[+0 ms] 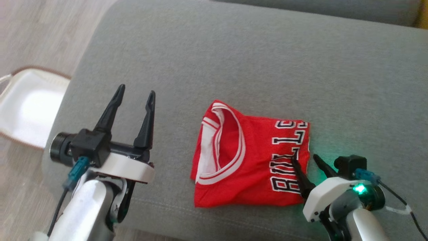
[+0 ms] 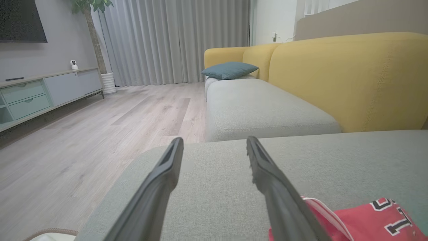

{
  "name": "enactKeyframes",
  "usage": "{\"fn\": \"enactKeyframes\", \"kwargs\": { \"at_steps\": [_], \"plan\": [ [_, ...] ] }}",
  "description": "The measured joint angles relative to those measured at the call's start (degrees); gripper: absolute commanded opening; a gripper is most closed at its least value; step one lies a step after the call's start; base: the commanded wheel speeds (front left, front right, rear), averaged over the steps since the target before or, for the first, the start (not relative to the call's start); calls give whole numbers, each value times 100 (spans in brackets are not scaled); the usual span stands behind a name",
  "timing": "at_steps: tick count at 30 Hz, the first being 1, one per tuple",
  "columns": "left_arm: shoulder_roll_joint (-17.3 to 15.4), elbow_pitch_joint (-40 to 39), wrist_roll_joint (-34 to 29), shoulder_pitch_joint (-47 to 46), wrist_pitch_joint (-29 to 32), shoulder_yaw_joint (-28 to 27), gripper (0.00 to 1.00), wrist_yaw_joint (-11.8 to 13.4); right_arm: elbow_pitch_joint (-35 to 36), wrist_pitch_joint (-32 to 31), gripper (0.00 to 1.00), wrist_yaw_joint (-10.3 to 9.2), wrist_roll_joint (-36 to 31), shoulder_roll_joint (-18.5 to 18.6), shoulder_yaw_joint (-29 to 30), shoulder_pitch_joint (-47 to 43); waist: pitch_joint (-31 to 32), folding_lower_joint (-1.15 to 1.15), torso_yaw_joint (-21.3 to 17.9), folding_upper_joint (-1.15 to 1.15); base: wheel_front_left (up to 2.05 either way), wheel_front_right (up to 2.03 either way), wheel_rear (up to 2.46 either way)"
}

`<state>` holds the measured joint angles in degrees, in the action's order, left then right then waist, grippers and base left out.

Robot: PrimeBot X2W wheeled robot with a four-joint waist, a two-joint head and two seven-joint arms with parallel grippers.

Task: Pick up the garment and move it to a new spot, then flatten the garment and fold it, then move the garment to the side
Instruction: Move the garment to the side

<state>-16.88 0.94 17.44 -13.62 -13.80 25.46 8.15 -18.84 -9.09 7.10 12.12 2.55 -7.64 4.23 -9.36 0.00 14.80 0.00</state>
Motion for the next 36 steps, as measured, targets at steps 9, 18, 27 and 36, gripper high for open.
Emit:
{"fn": "enactKeyframes", "kwargs": {
  "at_steps": [9,18,27,36],
  "plan": [
    [136,127,-134,-87,-49,-26,100,-111,-554,-84,0,1,250,30,15,444,-146,0,234,0,0,0,0],
    [193,93,-274,-76,-52,-232,100,-194,141,-92,0,1,-93,5,71,242,-123,0,-33,0,0,0,0],
    [233,-54,-358,-54,-87,-318,100,-331,1085,-467,0,1,-632,13,737,-64,-157,0,-875,0,0,0,0],
    [142,-100,-435,-87,-89,-280,100,-471,1216,-553,0,1,-652,231,958,526,-351,0,-1812,0,0,0,0]
  ]
}}
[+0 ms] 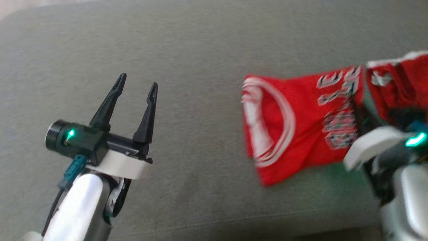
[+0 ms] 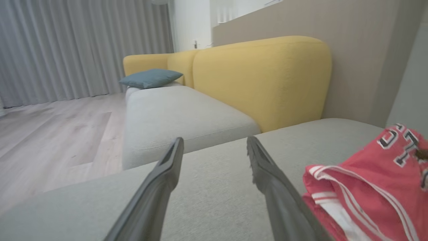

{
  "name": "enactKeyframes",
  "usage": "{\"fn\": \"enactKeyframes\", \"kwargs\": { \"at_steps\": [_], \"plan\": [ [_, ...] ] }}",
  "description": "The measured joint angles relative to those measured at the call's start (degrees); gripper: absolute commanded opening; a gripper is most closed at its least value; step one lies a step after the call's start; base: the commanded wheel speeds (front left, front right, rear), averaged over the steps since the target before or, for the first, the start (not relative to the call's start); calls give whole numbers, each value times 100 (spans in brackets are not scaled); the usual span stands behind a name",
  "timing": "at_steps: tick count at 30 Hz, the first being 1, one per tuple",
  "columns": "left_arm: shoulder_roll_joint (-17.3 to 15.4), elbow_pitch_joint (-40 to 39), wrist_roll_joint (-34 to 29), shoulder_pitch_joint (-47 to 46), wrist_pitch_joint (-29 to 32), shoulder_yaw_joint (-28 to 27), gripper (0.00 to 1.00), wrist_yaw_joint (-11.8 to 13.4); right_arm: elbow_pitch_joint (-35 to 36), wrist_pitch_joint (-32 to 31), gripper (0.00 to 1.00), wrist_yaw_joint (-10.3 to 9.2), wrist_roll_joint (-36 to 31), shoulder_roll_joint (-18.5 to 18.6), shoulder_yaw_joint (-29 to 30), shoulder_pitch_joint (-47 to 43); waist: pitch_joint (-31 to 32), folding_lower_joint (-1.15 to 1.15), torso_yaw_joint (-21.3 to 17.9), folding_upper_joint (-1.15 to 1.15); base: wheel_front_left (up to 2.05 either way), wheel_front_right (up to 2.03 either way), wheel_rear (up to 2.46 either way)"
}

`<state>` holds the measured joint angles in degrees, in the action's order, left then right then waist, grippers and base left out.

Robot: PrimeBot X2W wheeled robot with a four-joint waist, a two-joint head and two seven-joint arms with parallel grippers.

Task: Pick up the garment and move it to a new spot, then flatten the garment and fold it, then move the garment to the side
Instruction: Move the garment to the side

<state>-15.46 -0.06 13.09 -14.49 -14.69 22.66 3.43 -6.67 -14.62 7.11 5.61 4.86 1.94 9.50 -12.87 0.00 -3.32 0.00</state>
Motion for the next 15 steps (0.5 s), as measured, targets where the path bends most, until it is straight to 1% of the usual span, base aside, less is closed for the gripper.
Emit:
{"fn": "enactKeyframes", "kwargs": {
  "at_steps": [3,7,12,15],
  "plan": [
    [-71,-69,-49,-112,20,60,100,-88,-66,7,0,0,3,265,238,575,-152,0,-294,0,0,0,0],
    [-98,-204,-109,-417,97,96,100,-149,-76,24,0,0,-12,535,542,1190,-459,1,-536,0,0,0,0],
    [-172,-314,-144,-649,134,154,100,-248,103,-4,0,0,-14,727,838,1547,-780,1,-771,0,0,0,0],
    [-179,-360,-194,-749,157,241,100,-264,248,-153,0,0,-15,876,1014,1706,-927,1,-870,0,0,0,0]
  ]
}}
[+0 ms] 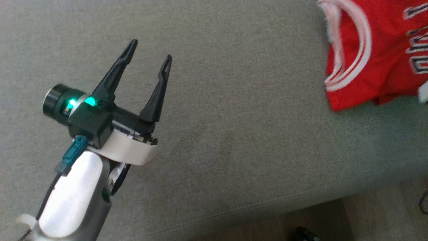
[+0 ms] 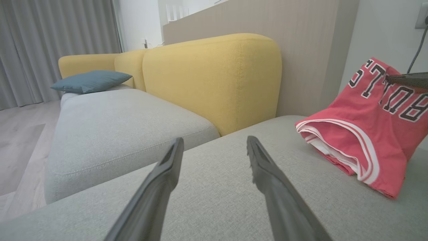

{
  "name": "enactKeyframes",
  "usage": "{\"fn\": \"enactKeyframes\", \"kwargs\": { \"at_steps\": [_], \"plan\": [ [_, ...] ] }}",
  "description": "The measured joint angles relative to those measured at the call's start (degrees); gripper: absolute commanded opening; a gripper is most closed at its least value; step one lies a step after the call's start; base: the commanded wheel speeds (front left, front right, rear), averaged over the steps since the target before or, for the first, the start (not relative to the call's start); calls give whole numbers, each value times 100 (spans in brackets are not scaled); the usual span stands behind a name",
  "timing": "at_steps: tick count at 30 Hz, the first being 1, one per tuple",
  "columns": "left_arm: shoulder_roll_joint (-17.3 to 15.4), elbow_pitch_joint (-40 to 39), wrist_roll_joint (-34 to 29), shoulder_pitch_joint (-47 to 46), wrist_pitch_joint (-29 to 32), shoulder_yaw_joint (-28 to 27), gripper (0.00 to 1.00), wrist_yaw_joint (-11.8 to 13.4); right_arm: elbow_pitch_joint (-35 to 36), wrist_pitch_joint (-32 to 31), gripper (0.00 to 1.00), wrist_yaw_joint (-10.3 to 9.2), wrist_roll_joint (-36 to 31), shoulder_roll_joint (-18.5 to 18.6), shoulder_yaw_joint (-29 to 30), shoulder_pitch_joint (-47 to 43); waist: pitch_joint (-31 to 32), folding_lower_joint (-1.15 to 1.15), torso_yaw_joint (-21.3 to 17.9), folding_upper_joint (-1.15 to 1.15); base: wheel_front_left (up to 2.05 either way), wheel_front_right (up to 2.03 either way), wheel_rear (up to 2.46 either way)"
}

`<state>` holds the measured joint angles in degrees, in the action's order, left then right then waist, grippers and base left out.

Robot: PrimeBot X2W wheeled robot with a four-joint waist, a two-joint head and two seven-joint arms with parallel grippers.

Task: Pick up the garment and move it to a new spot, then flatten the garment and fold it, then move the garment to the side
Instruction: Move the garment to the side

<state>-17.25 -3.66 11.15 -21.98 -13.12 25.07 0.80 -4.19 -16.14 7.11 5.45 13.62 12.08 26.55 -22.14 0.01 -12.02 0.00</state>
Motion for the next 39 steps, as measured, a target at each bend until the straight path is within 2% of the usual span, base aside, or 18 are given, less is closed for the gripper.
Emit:
{"fn": "enactKeyframes", "kwargs": {
  "at_steps": [7,13,15,16,17,18,19,23,31,36,39],
  "plan": [
    [-20,-142,-99,-257,24,71,100,-64,392,-305,0,0,-60,221,367,148,-325,0,-53,0,0,0,0],
    [-49,-211,-137,-444,24,115,100,-112,400,-338,0,0,-282,222,664,255,-609,0,-18,0,0,0,0],
    [-55,-221,-147,-519,18,138,100,-136,207,-290,0,0,-425,191,791,373,-745,0,19,0,0,0,0],
    [-54,-220,-147,-552,16,156,100,-138,135,-237,5,0,-505,160,875,397,-783,0,44,0,0,0,0],
    [-51,-216,-147,-578,15,170,100,-140,88,-212,24,0,-613,134,940,397,-811,0,72,0,0,0,0],
    [-49,-214,-146,-594,3,176,100,-154,57,-177,57,0,-761,107,988,394,-835,-1,101,0,0,0,0],
    [-47,-210,-146,-600,-9,178,100,-171,48,-121,100,0,-884,38,1068,394,-856,-1,133,0,0,0,0],
    [-16,-108,-138,-623,-59,191,100,-179,40,166,100,0,-1390,-289,1425,370,-875,0,265,0,0,0,0],
    [120,147,11,-539,-118,160,100,-90,119,985,100,0,-1450,-595,1829,-114,-536,-1,496,0,0,0,0],
    [168,270,91,-254,-133,97,100,-21,263,1330,100,0,-1257,-762,1738,-587,-272,-1,633,0,0,0,0],
    [208,382,141,-20,-154,29,100,63,412,1516,100,0,-1045,-903,1447,-903,-50,-1,738,0,0,0,0]
  ]
}}
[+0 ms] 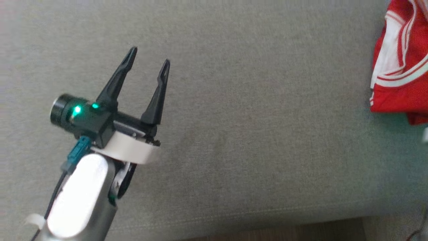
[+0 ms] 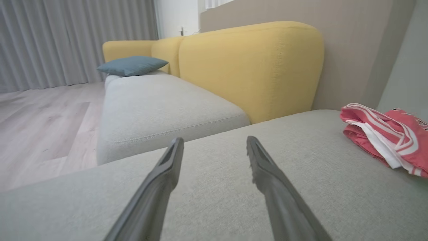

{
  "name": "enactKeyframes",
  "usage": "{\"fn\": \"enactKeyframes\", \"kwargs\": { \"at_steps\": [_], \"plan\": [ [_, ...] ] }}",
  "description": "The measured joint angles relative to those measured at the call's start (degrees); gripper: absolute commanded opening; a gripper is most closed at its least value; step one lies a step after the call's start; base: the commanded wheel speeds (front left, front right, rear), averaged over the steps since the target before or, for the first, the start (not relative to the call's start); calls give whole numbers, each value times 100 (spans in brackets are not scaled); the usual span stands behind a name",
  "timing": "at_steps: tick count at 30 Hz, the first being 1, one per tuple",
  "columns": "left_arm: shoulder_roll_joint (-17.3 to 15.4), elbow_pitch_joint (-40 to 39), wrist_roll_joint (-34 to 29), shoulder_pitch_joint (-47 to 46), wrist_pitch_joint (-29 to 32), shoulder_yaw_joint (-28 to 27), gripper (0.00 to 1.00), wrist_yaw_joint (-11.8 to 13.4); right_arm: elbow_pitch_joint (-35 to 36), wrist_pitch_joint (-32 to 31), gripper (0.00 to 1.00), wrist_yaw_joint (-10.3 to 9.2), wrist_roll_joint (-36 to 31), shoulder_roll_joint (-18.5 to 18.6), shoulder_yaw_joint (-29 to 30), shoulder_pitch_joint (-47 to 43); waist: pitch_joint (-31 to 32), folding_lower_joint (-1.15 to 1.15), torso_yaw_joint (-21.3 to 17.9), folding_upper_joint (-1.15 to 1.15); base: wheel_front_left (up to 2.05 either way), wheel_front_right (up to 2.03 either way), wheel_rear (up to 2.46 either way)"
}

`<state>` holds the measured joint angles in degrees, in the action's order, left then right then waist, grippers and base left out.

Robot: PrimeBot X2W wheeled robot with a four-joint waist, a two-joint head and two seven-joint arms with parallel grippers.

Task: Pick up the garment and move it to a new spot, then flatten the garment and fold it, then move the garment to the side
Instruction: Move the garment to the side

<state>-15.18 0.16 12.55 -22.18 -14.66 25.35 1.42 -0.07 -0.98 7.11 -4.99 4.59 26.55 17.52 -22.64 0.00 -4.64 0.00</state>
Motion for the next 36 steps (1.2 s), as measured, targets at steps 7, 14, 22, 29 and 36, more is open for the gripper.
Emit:
{"fn": "enactKeyframes", "kwargs": {
  "at_steps": [7,14,22,29,36],
  "plan": [
    [102,81,197,574,-4,-226,100,194,311,287,100,0,460,-199,-1214,-828,500,0,312,0,0,0,0],
    [120,240,385,1076,-3,-481,100,391,305,512,100,0,1080,-203,-1947,-1270,898,0,733,0,0,0,0],
    [158,390,634,1581,-4,-617,100,466,172,612,100,0,1367,-203,-2246,-1621,1412,0,1135,0,0,0,0],
    [110,481,680,1757,-4,-697,100,300,187,602,100,0,1406,-204,-2226,-2054,1801,-1,1294,0,0,0,0],
    [62,742,777,2017,-3,-709,100,99,344,481,100,0,1410,-207,-2119,-2443,2094,-1,1248,0,0,0,0]
  ]
}}
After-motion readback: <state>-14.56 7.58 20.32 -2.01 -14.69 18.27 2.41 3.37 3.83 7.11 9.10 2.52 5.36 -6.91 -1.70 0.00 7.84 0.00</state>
